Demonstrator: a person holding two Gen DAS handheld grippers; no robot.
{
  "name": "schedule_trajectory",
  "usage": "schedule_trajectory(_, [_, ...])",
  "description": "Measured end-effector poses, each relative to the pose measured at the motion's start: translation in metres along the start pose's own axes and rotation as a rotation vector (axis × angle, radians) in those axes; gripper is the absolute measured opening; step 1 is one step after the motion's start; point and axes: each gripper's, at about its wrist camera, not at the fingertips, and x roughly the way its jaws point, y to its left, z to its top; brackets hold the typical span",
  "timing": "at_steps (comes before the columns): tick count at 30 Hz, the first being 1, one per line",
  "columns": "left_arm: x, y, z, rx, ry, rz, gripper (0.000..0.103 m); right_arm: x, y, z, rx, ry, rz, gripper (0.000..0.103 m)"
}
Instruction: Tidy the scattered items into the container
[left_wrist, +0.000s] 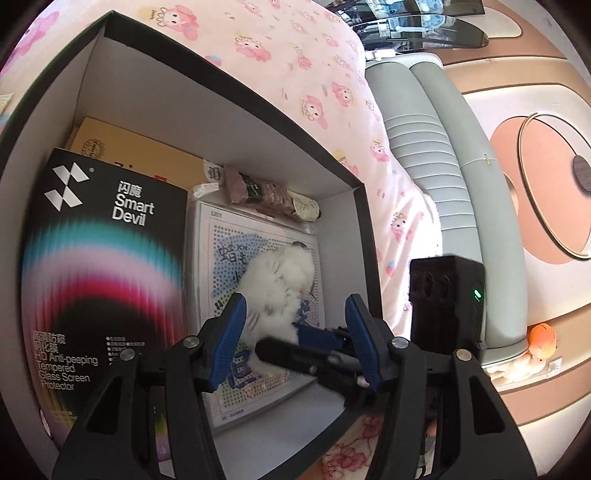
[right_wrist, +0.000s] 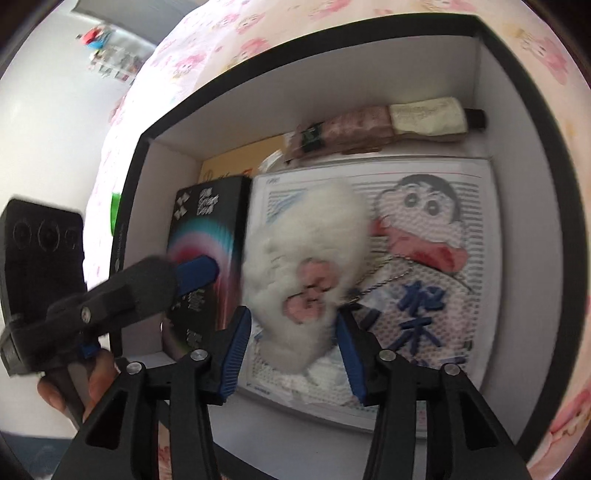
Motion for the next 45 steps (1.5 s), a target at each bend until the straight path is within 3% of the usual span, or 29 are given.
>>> schedule_trajectory(6, [0.002,0.004,-0.002,-0.012,0.009,0.011,0.057,-0.005,0.017,-0.005,-0.072,-0.035,-0.005,0.03])
schedule_trajectory(11, [0.001,0.005,-0.001,-0.017,-0.001,0.01,0.057,-0.019,-0.018,-0.004,0.121,-0.053,-0.022,0.03])
schedule_trajectory(14, [0.001,0.004,-0.001,-0.021,-0.011,0.038,0.057,-0.033,-0.018,-0.006,0.128,-0.111,-0.007,0.03])
schedule_trajectory(18, [0.006,-0.02,0.023,-0.004,-0.06,0.145,0.058,-0.045,-0.009,-0.007,0.099,-0.18,0.002,0.03])
schedule_trajectory(21, [0.026,-0.044,0.041,0.095,-0.038,0.28,0.061,-0.034,-0.015,-0.002,0.107,-0.11,0.057,0.03])
schedule_trajectory(23, [0.039,-0.052,0.046,0.153,-0.043,0.351,0.059,-0.038,-0.016,-0.006,0.125,-0.075,0.05,0.03])
schedule_trajectory(27, [0.047,-0.047,0.047,0.144,-0.05,0.273,0.059,-0.05,-0.013,-0.014,0.076,-0.107,-0.077,0.03])
schedule_trajectory(30, [0.05,-0.045,0.046,0.159,-0.025,0.307,0.059,-0.048,-0.005,-0.016,0.043,-0.09,-0.06,0.03])
schedule_trajectory(33, [0.052,-0.037,0.04,0.142,0.028,0.321,0.053,-0.04,-0.001,-0.014,0.036,-0.021,0.053,0.03])
schedule_trajectory(34, [0.055,-0.036,0.038,0.143,0.046,0.338,0.045,-0.036,0.0,-0.014,0.036,-0.001,0.069,0.03])
schedule_trajectory(36, [0.058,-0.033,0.034,0.145,0.046,0.403,0.022,-0.031,0.004,-0.015,0.018,0.006,0.023,0.03])
schedule_trajectory(37, [0.057,-0.031,0.033,0.13,0.036,0.424,0.021,-0.025,0.009,-0.012,0.009,-0.001,-0.018,0.03])
schedule_trajectory(41, [0.048,-0.031,0.029,0.103,0.047,0.374,0.021,-0.029,0.005,-0.008,0.034,-0.039,-0.114,0.03])
schedule_trajectory(45, [0.037,-0.029,0.024,0.084,0.049,0.329,0.022,-0.039,0.005,-0.005,0.053,-0.11,-0.138,0.03])
